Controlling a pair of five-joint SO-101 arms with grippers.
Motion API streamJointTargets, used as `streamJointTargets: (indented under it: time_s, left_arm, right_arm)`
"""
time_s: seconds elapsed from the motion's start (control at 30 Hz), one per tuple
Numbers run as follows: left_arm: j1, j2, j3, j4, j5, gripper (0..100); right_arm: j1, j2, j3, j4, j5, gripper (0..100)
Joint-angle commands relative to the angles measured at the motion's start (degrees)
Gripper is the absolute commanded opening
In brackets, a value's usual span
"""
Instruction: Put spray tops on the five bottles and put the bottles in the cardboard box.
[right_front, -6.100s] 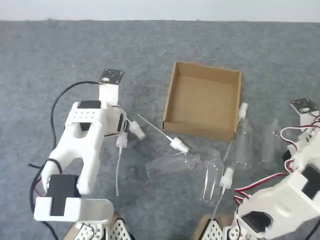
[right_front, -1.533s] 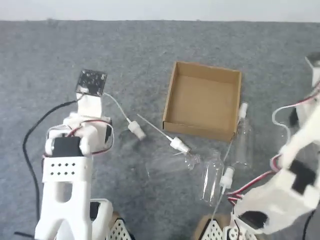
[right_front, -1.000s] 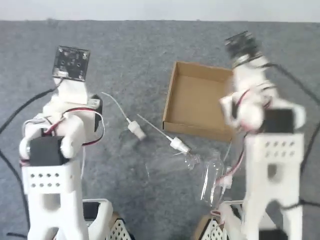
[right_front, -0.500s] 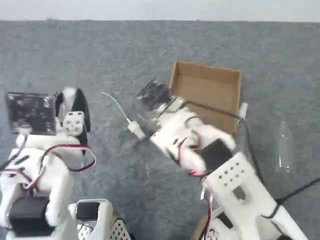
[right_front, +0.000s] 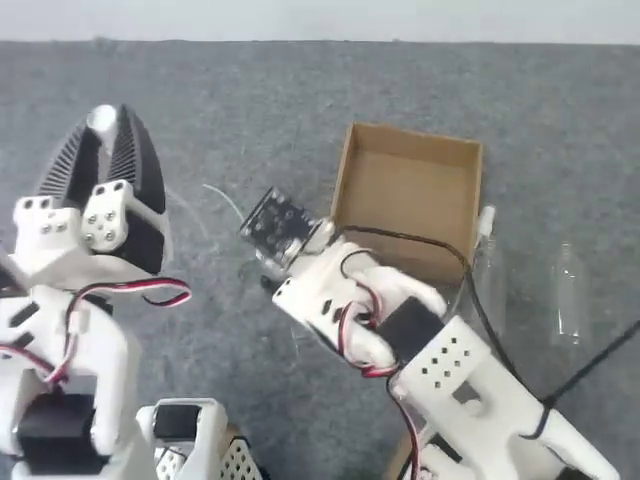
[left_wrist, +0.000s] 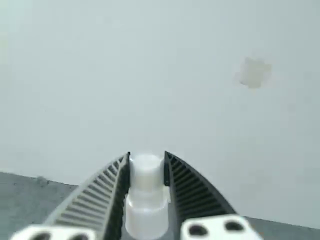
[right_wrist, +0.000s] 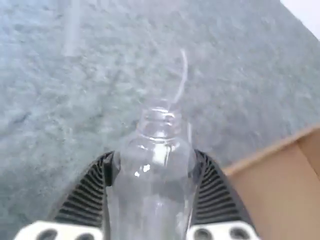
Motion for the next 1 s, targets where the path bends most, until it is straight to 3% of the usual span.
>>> streamJointTargets:
  time_s: [0.0,0.5,0.97]
  left_arm:
    - [2.5,1.1,-1.7,-2.4,2.3,1]
    - [2.9,1.1,7.7,-9.7,2.4,1]
    - [9.1,1.1,9.4,-3.7,2.3,1]
  right_arm:
    - [-2.3,-2.5,4.4,-10.5,-0.8,0.6]
    - [-2.6,-8.4,9.7,-13.9,-0.9,0.6]
    - [-2.5,-10.9,12.1,-14.2,-0.9,0.6]
